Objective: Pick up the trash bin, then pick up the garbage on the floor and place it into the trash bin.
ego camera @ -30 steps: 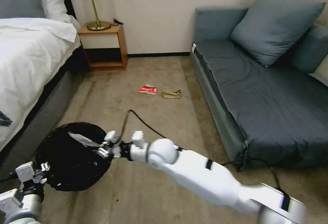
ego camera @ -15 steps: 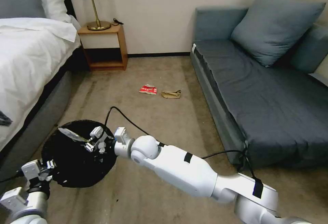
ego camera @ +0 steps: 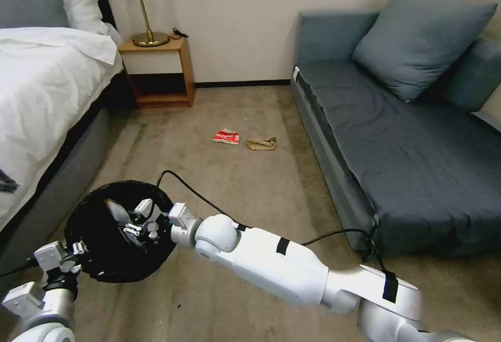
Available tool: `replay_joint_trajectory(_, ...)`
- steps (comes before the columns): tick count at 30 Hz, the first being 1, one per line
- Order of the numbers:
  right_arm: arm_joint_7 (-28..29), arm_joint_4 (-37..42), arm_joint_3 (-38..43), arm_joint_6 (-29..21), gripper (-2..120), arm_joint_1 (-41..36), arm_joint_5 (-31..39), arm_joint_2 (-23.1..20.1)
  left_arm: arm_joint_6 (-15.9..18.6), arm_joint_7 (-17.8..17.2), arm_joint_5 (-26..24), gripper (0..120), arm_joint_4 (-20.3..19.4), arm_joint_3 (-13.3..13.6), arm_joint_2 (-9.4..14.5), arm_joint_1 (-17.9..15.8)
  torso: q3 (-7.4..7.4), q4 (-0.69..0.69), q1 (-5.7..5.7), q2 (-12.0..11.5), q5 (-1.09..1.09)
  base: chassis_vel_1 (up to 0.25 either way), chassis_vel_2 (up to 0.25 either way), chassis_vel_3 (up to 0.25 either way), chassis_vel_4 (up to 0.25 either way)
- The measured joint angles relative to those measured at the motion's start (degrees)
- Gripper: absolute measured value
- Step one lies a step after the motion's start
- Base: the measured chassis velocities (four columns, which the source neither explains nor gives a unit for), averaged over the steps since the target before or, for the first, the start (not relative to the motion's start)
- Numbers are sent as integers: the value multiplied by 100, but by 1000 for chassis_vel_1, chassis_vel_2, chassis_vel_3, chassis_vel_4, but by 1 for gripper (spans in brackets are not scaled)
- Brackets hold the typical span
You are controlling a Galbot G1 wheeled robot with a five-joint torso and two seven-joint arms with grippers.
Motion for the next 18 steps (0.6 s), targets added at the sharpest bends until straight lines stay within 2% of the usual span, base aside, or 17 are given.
replay_joint_trajectory(4, 91, 219, 135, 136, 65, -90, 150, -58, -4, -11, -7, 3, 72, -36, 41, -35, 0, 2, 0, 0, 0, 0, 0, 0, 0)
replay_joint_trajectory(6, 105, 246, 161, 147, 65, -104, 172, -68, -5, -12, -14, 3, 72, -46, 45, -36, 0, 1, 0, 0, 0, 0, 0, 0, 0)
replay_joint_trajectory(8, 605, 642, 466, 116, 79, -249, 591, -221, -5, -32, -160, 3, 72, -174, 92, -72, 0, 1, 0, 0, 0, 0, 0, 0, 0)
replay_joint_trajectory(9, 605, 642, 466, 116, 79, -249, 591, -221, -5, -32, -160, 3, 72, -174, 92, -72, 0, 1, 0, 0, 0, 0, 0, 0, 0)
replay_joint_trajectory(12, 1207, 943, 1005, -49, 92, -436, 954, -421, 18, -98, -319, 3, 72, -340, 209, -115, 0, 1, 0, 1, 2, 0, 0, 0, 0)
replay_joint_trajectory(14, 1244, 938, 1172, -58, 95, -484, 962, -475, 24, -107, -335, 3, 72, -358, 229, -116, 0, 1, 0, 1, 1, 0, 0, 0, 0)
replay_joint_trajectory(16, 1341, 757, 1746, -204, 100, -640, 818, -642, 29, -123, -356, 3, 73, -401, 280, -116, 0, 0, 0, 1, 2, 0, 0, 0, 0)
replay_joint_trajectory(18, 1369, 697, 1864, -235, 100, -672, 769, -688, 30, -125, -356, 3, 77, -404, 285, -117, 0, 0, 0, 1, 2, 0, 0, 0, 0)
